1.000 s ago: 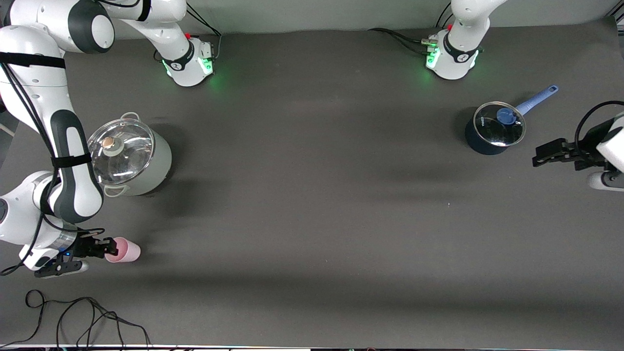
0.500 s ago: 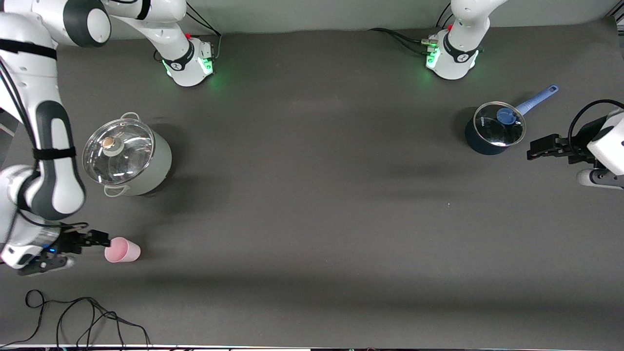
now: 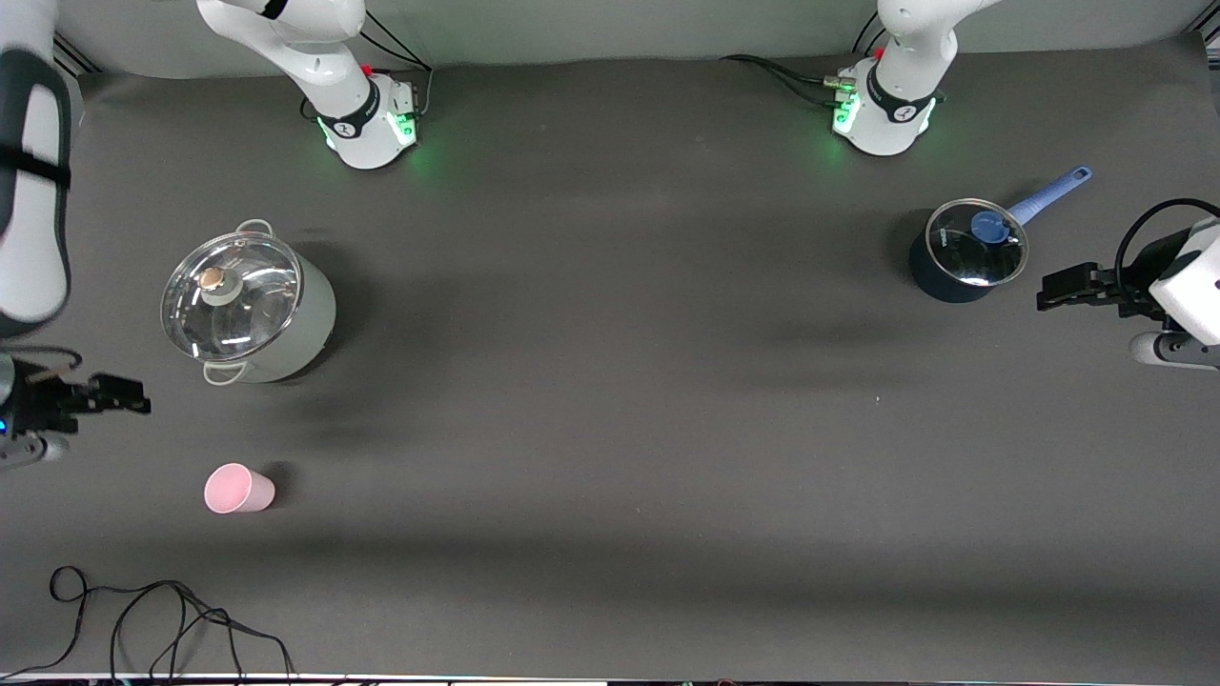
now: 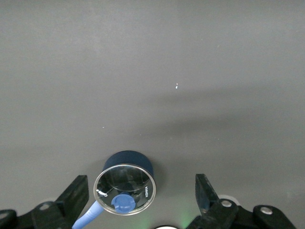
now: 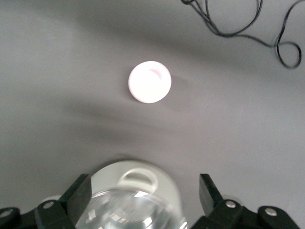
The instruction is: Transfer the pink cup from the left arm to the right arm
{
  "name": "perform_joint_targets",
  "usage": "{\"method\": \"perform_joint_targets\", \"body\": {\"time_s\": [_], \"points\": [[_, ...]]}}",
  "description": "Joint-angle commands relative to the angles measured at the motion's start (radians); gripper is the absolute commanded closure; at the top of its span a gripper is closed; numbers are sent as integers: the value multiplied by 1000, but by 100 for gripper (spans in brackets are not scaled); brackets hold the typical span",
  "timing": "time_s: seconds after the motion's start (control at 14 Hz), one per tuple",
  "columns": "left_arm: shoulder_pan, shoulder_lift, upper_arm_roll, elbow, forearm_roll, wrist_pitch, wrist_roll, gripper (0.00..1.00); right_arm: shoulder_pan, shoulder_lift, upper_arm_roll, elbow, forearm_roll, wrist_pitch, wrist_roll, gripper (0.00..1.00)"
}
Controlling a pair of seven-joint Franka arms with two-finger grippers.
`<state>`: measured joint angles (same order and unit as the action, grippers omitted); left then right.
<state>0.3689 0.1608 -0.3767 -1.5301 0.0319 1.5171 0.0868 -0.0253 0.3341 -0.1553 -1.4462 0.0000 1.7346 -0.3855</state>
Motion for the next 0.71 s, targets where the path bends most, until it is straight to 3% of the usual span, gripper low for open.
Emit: {"method": "perform_joint_targets", "body": {"time_s": [0.0,0.14,0.29,0.64], "points": [[-184,-23,204,8,-30,-26,59,0,60,-128,-10,-81,-28,-59,109,0],[-260,-29,291,5,-46,-21,64,0,80,-241,-9,-190,-28,-57,131,0],[-268,-62,295,-40,-46,12,64,0,106,-315,-9,-255,-28,-52,134,0],[-315,-174,288,-212,-44,175,48,0,117,-325,-1,-234,-29,-79,190,0]]}}
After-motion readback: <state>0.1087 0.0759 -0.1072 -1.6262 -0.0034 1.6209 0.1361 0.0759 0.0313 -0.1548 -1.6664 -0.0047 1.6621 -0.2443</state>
